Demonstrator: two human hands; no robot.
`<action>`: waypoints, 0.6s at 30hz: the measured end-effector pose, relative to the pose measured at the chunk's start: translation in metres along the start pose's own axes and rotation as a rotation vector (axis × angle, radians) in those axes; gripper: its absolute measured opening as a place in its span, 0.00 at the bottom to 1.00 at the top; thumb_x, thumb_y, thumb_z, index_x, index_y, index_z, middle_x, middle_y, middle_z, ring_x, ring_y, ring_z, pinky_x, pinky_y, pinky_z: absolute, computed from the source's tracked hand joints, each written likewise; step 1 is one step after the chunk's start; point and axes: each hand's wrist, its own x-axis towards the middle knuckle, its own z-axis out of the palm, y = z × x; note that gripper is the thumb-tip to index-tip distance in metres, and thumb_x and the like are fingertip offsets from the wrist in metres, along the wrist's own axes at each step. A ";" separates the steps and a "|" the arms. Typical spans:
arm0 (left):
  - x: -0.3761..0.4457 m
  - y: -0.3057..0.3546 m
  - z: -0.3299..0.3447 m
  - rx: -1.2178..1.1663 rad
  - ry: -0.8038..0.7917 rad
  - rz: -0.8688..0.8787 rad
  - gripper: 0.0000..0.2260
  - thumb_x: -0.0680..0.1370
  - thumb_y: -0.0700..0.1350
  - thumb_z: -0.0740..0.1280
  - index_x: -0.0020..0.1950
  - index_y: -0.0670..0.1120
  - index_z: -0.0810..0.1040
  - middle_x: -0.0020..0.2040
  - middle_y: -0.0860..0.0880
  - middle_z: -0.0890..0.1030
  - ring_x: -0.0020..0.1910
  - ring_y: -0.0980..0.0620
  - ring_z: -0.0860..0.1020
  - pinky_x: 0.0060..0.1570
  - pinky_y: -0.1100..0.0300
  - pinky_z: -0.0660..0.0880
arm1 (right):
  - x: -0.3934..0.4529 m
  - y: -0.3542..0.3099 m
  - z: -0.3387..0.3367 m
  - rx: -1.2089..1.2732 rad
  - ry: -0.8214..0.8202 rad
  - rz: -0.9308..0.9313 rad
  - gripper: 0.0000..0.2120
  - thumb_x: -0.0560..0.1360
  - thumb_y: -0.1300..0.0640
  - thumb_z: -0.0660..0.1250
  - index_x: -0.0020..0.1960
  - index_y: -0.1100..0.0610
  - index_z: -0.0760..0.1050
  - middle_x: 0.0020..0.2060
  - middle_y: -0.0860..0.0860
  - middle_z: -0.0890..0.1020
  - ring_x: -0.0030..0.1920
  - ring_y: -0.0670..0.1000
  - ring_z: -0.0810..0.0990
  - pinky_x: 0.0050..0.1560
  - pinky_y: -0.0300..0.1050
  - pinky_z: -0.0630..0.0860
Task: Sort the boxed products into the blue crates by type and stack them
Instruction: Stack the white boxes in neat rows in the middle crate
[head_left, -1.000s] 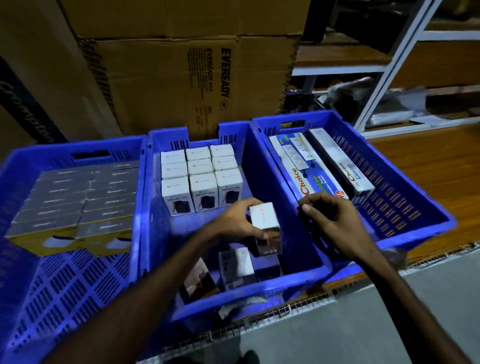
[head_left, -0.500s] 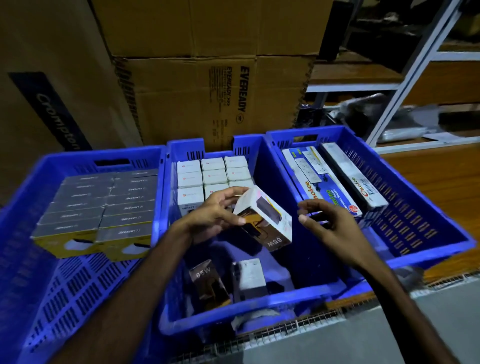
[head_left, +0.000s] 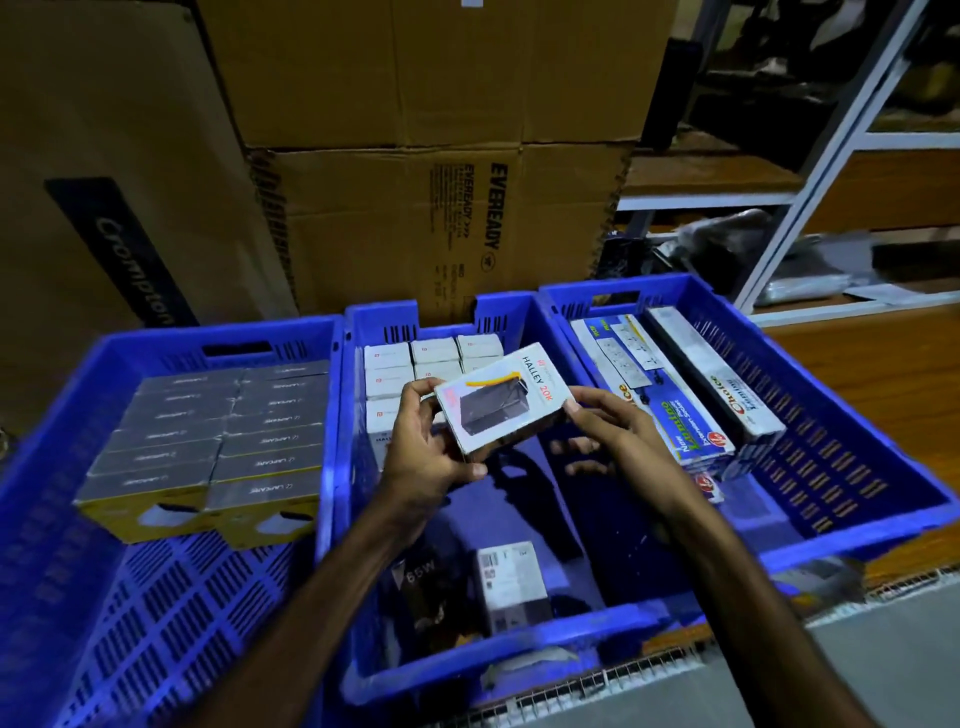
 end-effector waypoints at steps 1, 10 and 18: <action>-0.001 -0.001 -0.001 0.051 0.004 0.005 0.42 0.55 0.22 0.75 0.61 0.51 0.67 0.64 0.46 0.78 0.56 0.55 0.83 0.46 0.54 0.84 | 0.003 0.000 0.001 0.029 -0.012 0.011 0.14 0.79 0.53 0.70 0.63 0.55 0.80 0.56 0.53 0.87 0.46 0.54 0.86 0.44 0.48 0.81; -0.017 -0.002 -0.017 0.710 0.172 0.236 0.36 0.58 0.42 0.84 0.56 0.56 0.66 0.51 0.54 0.79 0.46 0.47 0.81 0.36 0.49 0.81 | 0.031 -0.005 0.016 0.008 -0.153 -0.029 0.13 0.80 0.57 0.69 0.64 0.57 0.79 0.55 0.54 0.87 0.46 0.51 0.85 0.47 0.48 0.81; -0.030 0.020 -0.058 0.605 0.253 0.232 0.28 0.61 0.43 0.70 0.61 0.51 0.69 0.63 0.46 0.73 0.65 0.49 0.76 0.61 0.50 0.80 | 0.066 0.022 0.055 -0.545 -0.379 -0.249 0.13 0.80 0.55 0.70 0.64 0.53 0.76 0.54 0.49 0.84 0.45 0.51 0.86 0.49 0.49 0.83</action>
